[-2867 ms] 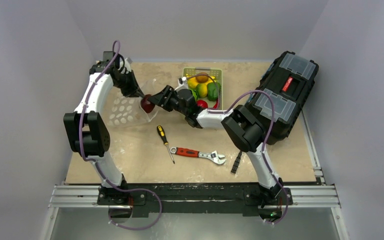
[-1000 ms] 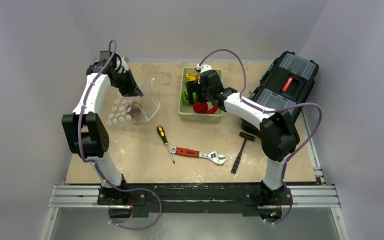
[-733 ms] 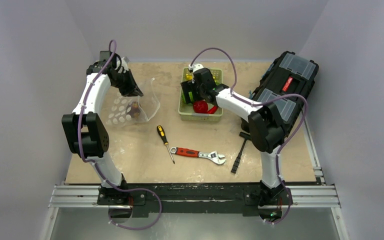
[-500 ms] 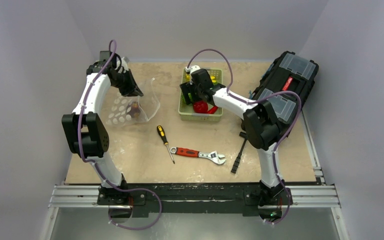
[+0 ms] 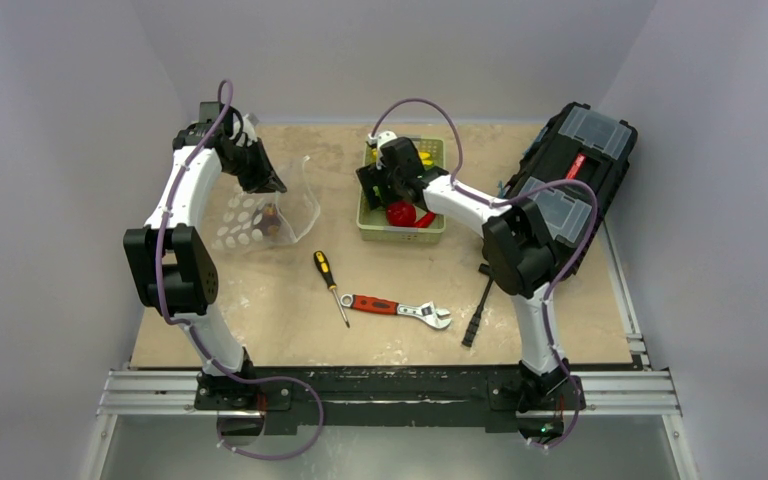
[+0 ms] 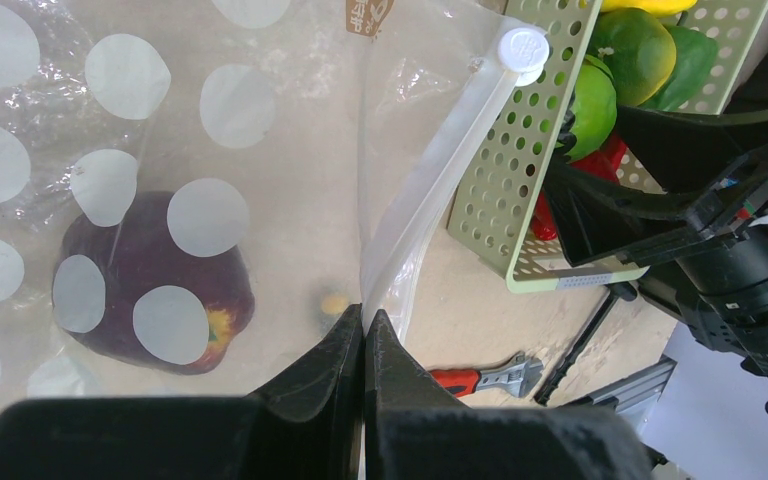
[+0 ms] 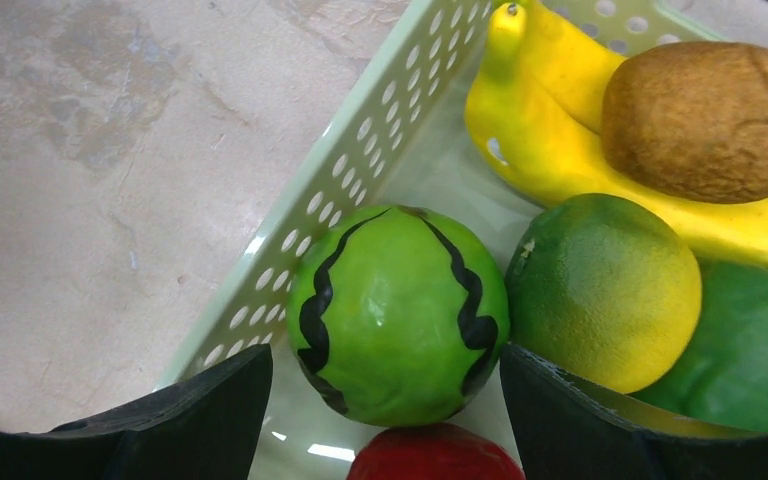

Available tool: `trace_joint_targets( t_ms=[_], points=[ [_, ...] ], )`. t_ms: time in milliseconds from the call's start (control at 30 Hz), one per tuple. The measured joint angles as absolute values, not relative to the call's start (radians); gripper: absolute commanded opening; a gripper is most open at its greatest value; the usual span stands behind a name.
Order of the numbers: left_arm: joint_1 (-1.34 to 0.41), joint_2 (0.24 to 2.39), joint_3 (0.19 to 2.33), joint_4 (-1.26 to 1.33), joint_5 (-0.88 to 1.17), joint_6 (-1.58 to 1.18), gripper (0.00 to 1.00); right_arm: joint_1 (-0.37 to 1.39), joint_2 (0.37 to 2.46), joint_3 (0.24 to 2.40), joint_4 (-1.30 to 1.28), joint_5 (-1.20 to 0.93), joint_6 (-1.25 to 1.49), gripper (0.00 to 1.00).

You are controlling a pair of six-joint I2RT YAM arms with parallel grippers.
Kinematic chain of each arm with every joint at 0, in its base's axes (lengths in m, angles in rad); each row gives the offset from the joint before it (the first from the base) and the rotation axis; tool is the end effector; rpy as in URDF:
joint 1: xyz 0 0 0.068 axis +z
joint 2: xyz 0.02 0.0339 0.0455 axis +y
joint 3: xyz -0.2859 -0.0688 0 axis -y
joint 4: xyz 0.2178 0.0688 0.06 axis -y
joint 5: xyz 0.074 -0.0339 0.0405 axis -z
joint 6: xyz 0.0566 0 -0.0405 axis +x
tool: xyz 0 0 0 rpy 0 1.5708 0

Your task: Place the food in the zip-top bag and seal the zipper

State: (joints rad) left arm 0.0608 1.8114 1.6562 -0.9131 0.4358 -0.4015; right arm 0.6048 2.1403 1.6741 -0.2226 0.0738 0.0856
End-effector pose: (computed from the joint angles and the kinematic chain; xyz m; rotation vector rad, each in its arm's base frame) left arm 0.3737 -0.0012 0.3070 -0.4585 2.6025 -0.6905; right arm 0.4107 0.2788 0.2271 -0.5451 2.2068 0.2840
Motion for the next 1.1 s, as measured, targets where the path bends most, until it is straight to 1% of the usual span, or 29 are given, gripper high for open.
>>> trace_joint_targets(
  t_ms=[100,267,400,600,700,933,1100],
  points=[
    [0.061,1.811,1.656,-0.913,0.436,-0.402,0.0,0.605,2.159,1.679,-0.213,0.053,0.086,0.81],
    [0.061,1.811,1.656,-0.913,0.438,-0.402,0.0,0.603,2.188,1.692,-0.21,0.037,0.088,0.71],
    [0.061,1.811,1.656,-0.913,0.439,-0.402,0.0,0.603,2.194,1.702,-0.207,0.035,0.092,0.6],
    [0.061,1.811,1.656,-0.913,0.439,-0.402,0.0,0.603,2.19,1.701,-0.206,0.037,0.096,0.36],
    [0.061,1.811,1.656,-0.913,0.439,-0.402,0.0,0.603,2.177,1.694,-0.202,0.039,0.096,0.26],
    [0.061,1.811,1.656,-0.913,0.44,-0.402,0.0,0.603,2.071,1.649,-0.19,0.058,0.097,0.1],
    [0.061,1.811,1.656,-0.913,0.442,-0.402,0.0,0.604,1.987,1.621,-0.174,0.051,0.124,0.05]
  ],
)
